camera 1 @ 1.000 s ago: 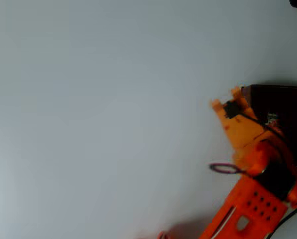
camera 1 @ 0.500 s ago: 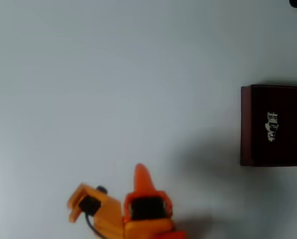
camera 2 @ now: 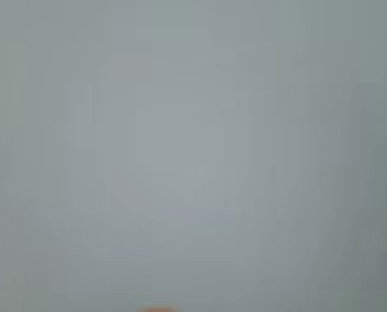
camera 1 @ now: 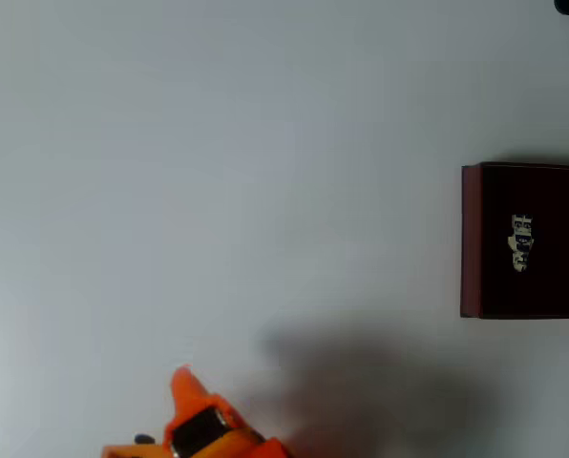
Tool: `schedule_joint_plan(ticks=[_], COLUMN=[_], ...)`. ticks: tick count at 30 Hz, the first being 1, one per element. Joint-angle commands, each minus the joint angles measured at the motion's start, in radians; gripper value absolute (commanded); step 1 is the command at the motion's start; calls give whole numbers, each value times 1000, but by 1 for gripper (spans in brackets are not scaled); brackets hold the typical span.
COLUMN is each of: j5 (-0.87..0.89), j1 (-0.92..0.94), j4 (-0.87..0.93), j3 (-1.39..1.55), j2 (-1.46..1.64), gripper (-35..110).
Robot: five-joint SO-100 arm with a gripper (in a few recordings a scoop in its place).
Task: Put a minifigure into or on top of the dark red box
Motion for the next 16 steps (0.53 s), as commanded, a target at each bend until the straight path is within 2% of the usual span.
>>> schedule_joint_plan(ticks=[1,5,16], j5=[-14,23,18], j1=[-48,-55,-72], j4=[-9,-97,-63], j3=[64,206,198], j2=[18,18,18], gripper=[0,0,0])
